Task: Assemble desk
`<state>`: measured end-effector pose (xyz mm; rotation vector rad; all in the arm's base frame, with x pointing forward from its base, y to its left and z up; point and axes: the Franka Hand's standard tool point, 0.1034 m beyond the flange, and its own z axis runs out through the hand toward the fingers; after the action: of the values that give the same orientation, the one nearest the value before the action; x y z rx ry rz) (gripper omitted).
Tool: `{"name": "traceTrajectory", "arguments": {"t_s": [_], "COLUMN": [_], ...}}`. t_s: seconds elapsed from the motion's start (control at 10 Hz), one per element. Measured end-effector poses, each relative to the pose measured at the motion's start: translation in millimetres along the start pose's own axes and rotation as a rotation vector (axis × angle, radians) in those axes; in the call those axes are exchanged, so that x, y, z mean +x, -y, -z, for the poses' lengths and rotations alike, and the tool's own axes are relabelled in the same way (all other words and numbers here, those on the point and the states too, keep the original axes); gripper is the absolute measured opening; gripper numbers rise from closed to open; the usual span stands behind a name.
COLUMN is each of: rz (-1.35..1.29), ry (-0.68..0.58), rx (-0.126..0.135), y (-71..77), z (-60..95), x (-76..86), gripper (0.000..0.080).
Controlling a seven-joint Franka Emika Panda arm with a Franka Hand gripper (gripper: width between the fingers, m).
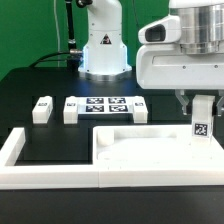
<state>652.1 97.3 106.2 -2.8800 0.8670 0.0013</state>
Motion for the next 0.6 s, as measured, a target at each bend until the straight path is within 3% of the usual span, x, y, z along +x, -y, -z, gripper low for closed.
{"name": "traceTrajectory", "arguments": {"t_s": [0.3, 0.6], "rz": [-0.316, -0.806], "ry": [-0.003, 0.036], "rx": [0.002, 0.03], "y": [-1.0, 0.7], "z": [0.1, -0.5], "x": [1.2, -1.4], "gripper": [0.029, 0.029]}}
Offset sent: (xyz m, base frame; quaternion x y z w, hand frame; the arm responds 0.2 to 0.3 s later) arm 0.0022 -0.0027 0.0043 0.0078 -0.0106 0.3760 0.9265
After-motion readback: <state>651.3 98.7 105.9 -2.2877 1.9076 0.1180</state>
